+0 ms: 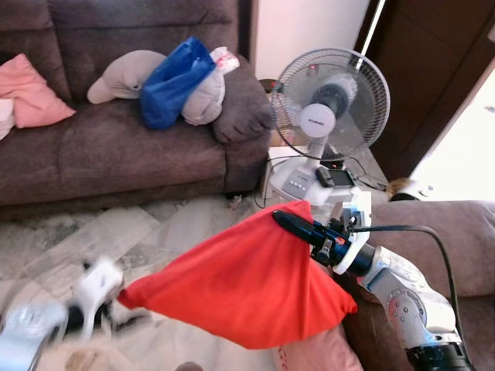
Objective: Move the pillow to the sofa from floor
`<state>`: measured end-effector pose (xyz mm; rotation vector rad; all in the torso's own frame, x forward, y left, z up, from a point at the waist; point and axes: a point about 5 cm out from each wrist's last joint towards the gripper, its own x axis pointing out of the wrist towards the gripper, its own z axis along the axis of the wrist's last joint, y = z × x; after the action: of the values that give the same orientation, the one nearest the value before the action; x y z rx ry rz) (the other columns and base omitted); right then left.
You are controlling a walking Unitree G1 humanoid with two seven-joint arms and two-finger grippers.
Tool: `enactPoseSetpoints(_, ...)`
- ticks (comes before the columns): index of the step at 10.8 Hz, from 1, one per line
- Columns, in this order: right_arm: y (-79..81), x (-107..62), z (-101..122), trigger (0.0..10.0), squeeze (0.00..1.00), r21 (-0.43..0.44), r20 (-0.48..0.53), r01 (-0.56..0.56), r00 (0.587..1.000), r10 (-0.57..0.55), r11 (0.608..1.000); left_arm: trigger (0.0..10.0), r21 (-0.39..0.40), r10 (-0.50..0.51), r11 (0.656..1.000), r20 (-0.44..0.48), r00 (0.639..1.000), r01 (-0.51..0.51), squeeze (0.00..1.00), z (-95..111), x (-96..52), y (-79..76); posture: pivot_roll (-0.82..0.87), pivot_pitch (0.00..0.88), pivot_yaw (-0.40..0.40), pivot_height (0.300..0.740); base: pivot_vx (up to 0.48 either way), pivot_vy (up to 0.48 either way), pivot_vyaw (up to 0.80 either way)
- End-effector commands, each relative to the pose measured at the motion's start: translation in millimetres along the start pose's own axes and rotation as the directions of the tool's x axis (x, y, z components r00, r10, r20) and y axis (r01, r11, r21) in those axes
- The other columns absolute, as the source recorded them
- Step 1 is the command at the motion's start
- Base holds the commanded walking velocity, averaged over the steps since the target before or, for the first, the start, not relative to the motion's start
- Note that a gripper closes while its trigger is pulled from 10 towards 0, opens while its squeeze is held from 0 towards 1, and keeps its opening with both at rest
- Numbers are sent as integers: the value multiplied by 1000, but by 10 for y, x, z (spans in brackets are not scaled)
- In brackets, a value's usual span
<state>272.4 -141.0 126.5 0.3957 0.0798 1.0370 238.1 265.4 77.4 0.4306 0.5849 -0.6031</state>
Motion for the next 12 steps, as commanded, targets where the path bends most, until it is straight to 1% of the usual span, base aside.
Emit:
enactPoseSetpoints(1,56,62,230,10000,0,-92,71,-43,996,50,995,10000,45,46,998,38,998,-48,0,101,28,42,115,0,-77,740,0,0,0)
enactPoseSetpoints(3,56,66,222,10000,0,-92,67,-43,997,49,995,10000,42,38,998,36,999,-40,0,98,34,31,115,0,-77,740,0,0,0)
enactPoseSetpoints(4,56,66,221,10000,0,-93,66,-42,997,49,995,10000,32,15,999,33,999,-16,0,86,41,2,115,0,-77,740,0,0,0)
enactPoseSetpoints(6,56,66,219,10000,0,-95,64,-42,997,48,995,10000,-7,-28,1000,26,999,28,0,13,85,-59,114,0,-76,740,0,0,0)
enactPoseSetpoints(7,57,62,218,10000,0,-95,62,-41,997,47,995,10000,-15,-19,1000,11,1000,19,0,-48,92,-43,111,0,-76,740,0,0,0)
enactPoseSetpoints(9,58,50,221,10000,0,-95,59,-40,997,45,995,10000,-6,-3,1000,-18,1000,3,0,-107,83,10,109,0,-78,740,0,0,0)
enactPoseSetpoints(11,64,46,221,10000,0,-94,56,-46,997,51,995,10000,-34,-9,999,-13,1000,8,0,-124,111,32,108,0,-80,740,0,0,0)
enactPoseSetpoints(12,67,42,223,10000,0,-95,54,-48,997,54,994,10000,-46,-20,999,-9,1000,19,0,-137,151,21,105,0,-81,740,0,0,0)
